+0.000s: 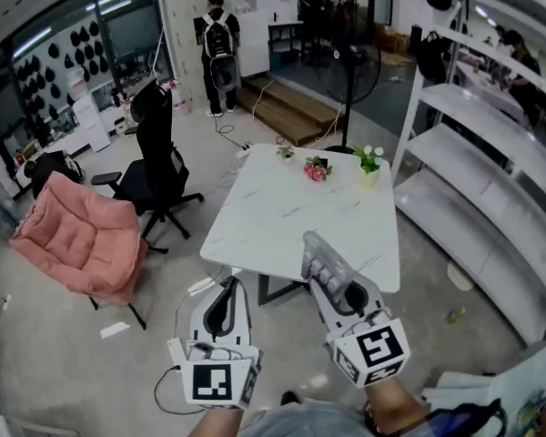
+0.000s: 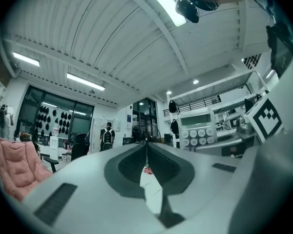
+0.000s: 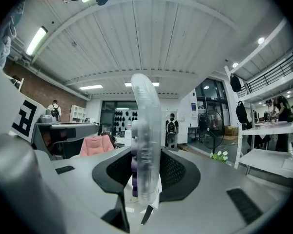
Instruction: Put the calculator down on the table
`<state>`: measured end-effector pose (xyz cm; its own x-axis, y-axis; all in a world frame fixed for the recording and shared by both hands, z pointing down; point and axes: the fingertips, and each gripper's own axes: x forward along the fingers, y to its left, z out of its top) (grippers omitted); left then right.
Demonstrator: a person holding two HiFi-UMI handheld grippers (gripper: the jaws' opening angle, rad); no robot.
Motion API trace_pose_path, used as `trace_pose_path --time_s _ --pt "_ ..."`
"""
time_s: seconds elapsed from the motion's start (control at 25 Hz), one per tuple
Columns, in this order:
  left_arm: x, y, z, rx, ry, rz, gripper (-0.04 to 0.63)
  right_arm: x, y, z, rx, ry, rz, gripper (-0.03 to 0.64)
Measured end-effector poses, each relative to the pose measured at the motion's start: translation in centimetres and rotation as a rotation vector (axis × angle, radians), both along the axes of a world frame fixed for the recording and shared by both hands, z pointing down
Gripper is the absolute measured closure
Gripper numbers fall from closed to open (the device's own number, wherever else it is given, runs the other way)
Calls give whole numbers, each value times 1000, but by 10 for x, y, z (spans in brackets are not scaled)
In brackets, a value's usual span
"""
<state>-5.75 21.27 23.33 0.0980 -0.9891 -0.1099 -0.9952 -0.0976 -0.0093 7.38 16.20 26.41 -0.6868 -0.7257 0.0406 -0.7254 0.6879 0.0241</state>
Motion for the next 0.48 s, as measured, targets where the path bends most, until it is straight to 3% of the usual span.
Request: trace_pose_path --time_s 0.48 --pt "-31 -47 43 -92 23 55 581 -26 -38 33 -72 41 53 469"
